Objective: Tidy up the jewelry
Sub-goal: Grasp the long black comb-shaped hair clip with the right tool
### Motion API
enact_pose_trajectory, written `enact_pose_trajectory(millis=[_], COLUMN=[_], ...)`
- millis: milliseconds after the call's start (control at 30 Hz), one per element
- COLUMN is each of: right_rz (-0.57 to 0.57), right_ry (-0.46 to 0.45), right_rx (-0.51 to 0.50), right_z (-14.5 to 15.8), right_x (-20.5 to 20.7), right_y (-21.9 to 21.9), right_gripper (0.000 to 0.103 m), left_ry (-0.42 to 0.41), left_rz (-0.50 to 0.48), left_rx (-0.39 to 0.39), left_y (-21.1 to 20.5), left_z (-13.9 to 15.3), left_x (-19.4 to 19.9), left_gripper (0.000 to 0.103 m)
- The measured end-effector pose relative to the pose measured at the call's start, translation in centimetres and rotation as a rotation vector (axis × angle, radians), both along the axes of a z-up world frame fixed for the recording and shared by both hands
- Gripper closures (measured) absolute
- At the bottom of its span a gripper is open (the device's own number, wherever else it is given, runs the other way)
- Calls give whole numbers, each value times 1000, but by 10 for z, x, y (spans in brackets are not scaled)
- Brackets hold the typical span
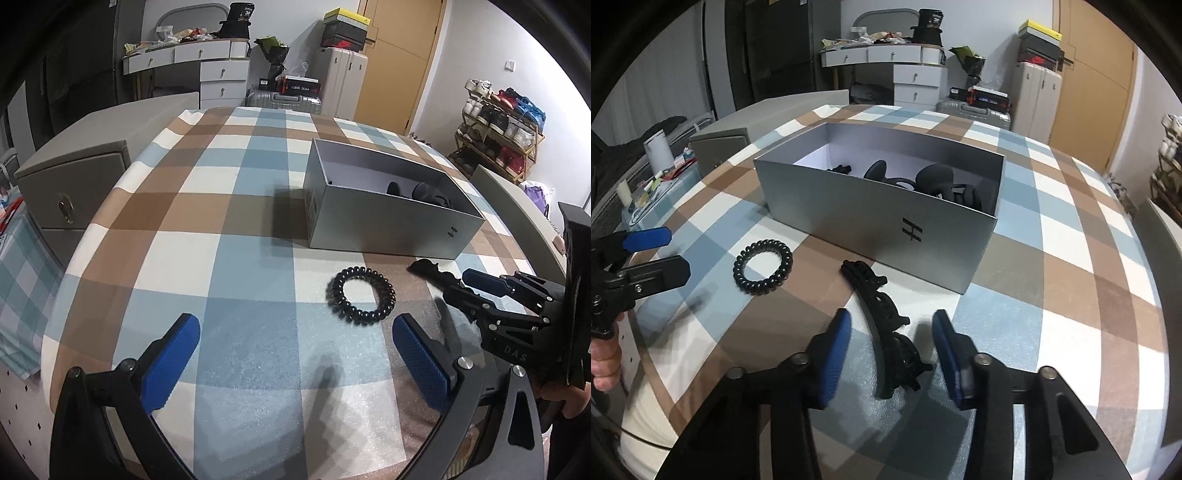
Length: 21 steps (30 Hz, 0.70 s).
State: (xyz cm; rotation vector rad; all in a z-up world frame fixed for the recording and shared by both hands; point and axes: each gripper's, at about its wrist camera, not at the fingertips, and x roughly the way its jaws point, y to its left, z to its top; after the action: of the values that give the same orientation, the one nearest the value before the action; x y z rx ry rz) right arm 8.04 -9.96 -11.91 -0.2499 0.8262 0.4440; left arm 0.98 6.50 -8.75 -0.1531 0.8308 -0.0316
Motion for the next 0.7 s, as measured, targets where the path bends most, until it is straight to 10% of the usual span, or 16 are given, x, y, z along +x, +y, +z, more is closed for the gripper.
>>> enact_pose_trajectory(millis=[167,700], right_rz=[11,-23], right_ry=[6,-22], right_rx=[1,132], right_z=[-1,10], right_x=[0,-2], right_y=[0,-18], right_gripper=[85,85], left_ry=[-7,25], left_rz=[-3,-3], left_rx=[11,0], left_y=[0,-3], left_z=[3,5], left_x=[2,11], left_gripper=[1,1])
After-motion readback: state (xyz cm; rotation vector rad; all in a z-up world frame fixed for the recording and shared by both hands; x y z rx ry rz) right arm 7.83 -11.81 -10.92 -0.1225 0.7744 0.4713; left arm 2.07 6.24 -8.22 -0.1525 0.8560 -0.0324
